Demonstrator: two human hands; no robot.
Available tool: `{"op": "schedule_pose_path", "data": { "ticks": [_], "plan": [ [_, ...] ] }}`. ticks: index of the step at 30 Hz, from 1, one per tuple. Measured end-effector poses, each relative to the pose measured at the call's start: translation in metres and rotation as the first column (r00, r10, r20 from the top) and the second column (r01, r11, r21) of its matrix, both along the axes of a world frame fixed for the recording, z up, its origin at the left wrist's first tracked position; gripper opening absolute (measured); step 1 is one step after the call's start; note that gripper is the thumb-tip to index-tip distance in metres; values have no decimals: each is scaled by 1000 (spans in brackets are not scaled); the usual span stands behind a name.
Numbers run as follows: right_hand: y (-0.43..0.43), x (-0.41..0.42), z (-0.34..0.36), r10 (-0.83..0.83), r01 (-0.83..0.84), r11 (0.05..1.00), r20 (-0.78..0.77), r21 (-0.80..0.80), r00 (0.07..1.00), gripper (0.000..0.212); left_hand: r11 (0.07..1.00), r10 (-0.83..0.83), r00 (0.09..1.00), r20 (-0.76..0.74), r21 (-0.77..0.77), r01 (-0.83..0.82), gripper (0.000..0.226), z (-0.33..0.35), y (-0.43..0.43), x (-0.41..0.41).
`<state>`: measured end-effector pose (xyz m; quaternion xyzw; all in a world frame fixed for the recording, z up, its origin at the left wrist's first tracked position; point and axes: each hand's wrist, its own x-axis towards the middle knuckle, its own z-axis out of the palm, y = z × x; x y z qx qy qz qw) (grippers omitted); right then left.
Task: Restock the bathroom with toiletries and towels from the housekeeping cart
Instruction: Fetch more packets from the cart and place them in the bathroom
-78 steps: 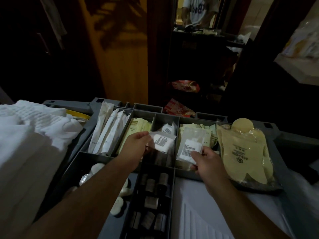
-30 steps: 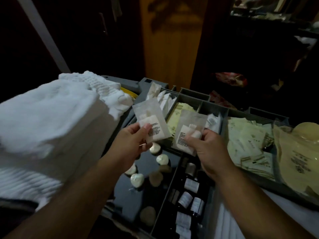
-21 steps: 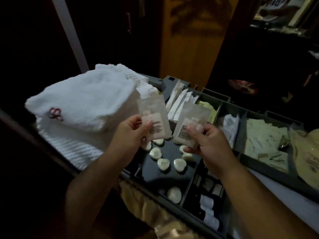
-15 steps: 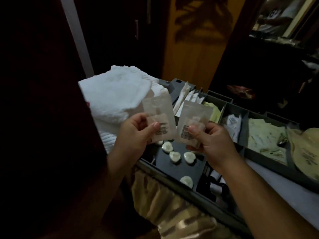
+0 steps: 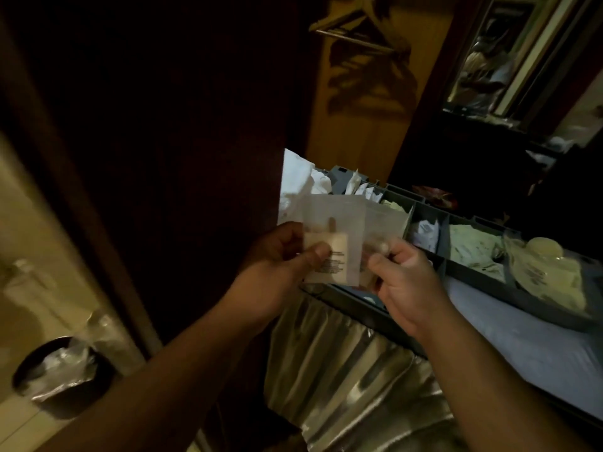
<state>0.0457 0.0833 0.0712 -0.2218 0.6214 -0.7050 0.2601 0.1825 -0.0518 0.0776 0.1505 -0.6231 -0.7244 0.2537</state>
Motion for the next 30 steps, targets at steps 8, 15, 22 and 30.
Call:
{"op": "schedule_pose_path", "data": {
  "ticks": [8,15,22,30],
  "plan": [
    [-46,97,13,316,-317,947,30,54,948,15,991,99,992,-84,-80,-106,35,5,-6,137],
    [-95,201,16,637,-628,769,-58,121,769,29,867,489,868,-93,-58,-495,30,7,-10,283],
    [-144,289,14,818,-808,574,-114,132,563,33,533,846,531,-52,23,-846,24,-6,-1,388],
    [-192,384,-1,972,-966,231,12,118,234,27,127,990,132,48,91,-988,25,-15,37,460]
  ]
}}
